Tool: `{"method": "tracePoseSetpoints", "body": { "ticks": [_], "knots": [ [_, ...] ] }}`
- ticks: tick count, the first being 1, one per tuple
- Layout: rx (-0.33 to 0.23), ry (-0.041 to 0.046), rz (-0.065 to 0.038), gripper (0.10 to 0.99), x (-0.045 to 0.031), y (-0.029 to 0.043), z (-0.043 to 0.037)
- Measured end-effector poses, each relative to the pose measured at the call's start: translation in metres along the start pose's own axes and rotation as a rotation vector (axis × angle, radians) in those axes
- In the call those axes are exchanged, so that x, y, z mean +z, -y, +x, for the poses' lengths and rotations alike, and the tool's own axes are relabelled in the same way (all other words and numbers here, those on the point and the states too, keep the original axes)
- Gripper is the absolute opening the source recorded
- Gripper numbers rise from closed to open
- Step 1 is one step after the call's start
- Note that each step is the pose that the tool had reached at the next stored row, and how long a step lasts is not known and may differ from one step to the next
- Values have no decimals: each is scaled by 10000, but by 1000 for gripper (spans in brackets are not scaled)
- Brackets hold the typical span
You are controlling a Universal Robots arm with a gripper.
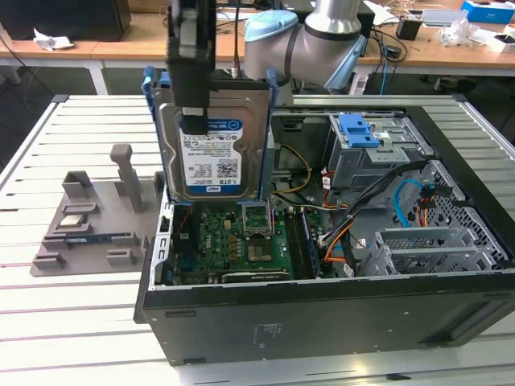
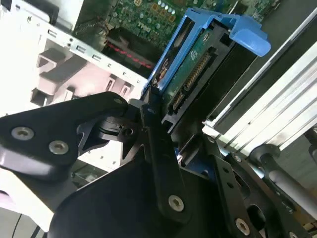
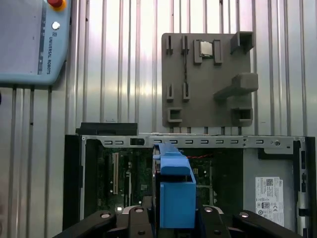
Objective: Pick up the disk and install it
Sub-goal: 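Pick up the disk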
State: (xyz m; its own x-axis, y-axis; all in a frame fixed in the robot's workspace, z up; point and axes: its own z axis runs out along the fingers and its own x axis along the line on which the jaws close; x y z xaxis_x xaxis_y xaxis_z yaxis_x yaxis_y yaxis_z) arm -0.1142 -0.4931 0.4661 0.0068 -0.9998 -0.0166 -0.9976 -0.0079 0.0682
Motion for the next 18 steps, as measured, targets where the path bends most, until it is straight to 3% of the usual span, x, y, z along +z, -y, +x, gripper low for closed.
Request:
{"method": "tracePoseSetpoints", "body": {
  "ticks": [1,4,8,10,13,18],
  "knots": [
    [1,0,-11,369,-9,141,3],
    [-76,-4,-23,369,-15,274,10],
    [-636,-45,-33,369,-12,288,13],
    [-652,-39,-30,369,-10,290,57],
    [-649,-40,-32,369,-15,287,282],
    [-650,-40,-32,369,-17,286,440]
  ]
}}
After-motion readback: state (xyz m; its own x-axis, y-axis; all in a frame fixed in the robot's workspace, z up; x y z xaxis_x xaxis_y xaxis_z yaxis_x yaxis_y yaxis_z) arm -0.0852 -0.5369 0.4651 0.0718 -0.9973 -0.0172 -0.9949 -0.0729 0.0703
